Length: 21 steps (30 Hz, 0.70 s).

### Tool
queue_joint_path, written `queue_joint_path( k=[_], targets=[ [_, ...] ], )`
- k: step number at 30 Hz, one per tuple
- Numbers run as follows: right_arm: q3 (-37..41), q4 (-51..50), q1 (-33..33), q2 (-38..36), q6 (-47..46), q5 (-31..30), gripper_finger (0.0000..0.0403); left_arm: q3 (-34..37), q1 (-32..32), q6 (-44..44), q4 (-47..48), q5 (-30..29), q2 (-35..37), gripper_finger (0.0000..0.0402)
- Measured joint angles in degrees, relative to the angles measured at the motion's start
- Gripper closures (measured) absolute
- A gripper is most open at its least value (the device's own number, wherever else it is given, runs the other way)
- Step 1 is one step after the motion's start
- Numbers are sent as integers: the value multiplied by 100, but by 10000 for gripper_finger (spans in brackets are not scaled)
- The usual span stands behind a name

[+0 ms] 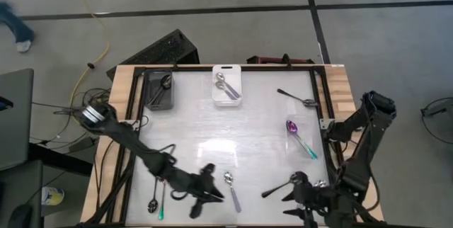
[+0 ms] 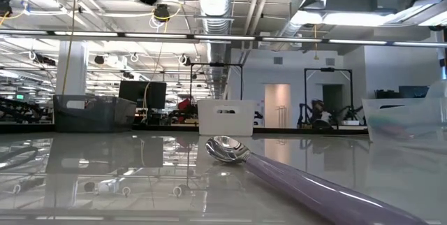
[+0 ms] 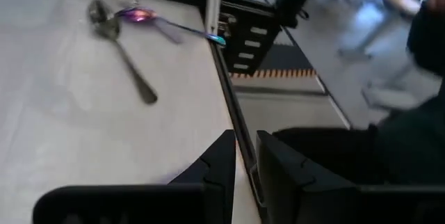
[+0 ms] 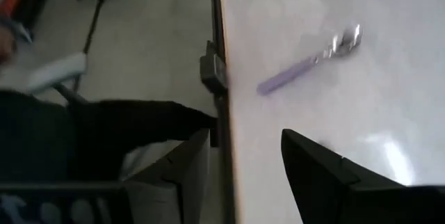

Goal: Sort silverware by color (type)
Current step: Put the blue spoon into the transparent bin

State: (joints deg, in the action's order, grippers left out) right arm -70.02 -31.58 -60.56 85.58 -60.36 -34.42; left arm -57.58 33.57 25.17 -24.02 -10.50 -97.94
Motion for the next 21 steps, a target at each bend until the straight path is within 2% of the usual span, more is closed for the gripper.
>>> queue_joint_path(
  k=[5,8,11,13,15,18,21],
  targets=[
    [0,-524,-291,23,-2265,448,202,-840,-402,-743,546,725,-679,359],
    [0,-1066,-504,210,-3895,915,202,-1134,-567,-1093,758,924,-948,359],
    [2,-1809,-722,533,-5552,1628,202,-1283,-699,-1322,826,1027,-1101,359],
    [3,-2250,-816,828,-6402,2338,202,-1284,-760,-1455,841,1054,-1105,359],
    [9,-2452,-835,1087,-6720,2768,202,-1270,-821,-1520,812,1062,-1102,359],
    [7,-2363,-768,1327,-6821,2954,202,-1257,-885,-1581,841,1134,-1101,359],
    [0,-2273,-604,1553,-6841,3401,204,-1257,-953,-1540,803,1369,-1088,359]
  ],
)
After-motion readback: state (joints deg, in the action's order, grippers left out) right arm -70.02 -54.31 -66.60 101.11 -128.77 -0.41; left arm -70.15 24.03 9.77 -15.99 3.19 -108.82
